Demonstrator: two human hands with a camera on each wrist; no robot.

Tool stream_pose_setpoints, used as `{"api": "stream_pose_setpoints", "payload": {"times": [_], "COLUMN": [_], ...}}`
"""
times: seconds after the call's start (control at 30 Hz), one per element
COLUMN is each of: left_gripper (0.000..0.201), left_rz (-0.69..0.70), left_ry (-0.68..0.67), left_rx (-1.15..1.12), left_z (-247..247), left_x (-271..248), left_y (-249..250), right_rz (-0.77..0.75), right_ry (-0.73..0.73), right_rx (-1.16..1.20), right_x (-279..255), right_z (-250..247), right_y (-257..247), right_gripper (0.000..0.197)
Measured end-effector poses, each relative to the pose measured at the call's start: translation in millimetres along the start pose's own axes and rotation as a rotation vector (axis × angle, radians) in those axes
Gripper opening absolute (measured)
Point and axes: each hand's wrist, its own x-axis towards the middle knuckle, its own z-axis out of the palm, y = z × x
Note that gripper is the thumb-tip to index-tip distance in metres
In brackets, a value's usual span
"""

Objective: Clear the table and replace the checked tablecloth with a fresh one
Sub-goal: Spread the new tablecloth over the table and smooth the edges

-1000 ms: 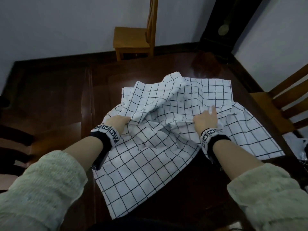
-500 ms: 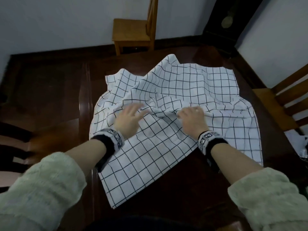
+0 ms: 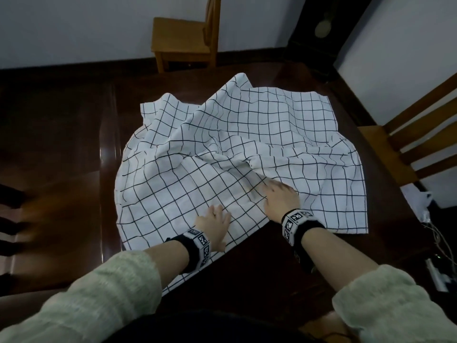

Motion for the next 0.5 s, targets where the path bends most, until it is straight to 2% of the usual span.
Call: {"api": "stream_pose_setpoints", "payload": {"times": [0.07, 0.13, 0.2, 0.27, 0.4, 0.5], "left_gripper": [0.087, 0.085, 0.082, 0.066, 0.043, 0.043], "left_rz": [-0.031, -0.001, 0.064, 0.114, 0.155, 0.142], "left_ry": [-0.017, -0.019, -0.028, -0.03, -0.105, -0.085], "left_rx": [-0.005, 0.004, 0.033, 0.043, -0.053, -0.177], "left_z": [-3, -5, -6, -8, -12, -5], "left_x": [-1, -4, -10, -15, -29, -42], "left_y": [5, 6, 2, -5, -20, -26], "right_rz": [0.046, 0.081, 0.146, 0.234, 0.324, 0.357], "right_ry": [0.028, 0.045, -0.005, -0.103, -0.279, -0.364], "right_rx": [-0.102, -0.255, -0.353, -0.416, -0.385, -0.228], "right_x": [3, 7, 10, 10, 3, -11], "right_z": [-12, -25, -39, -51, -60, -54], "right_y": [13, 26, 37, 45, 54, 44], "right_gripper": [0.051, 0.047, 0.047, 0.051, 0.05, 0.041]}}
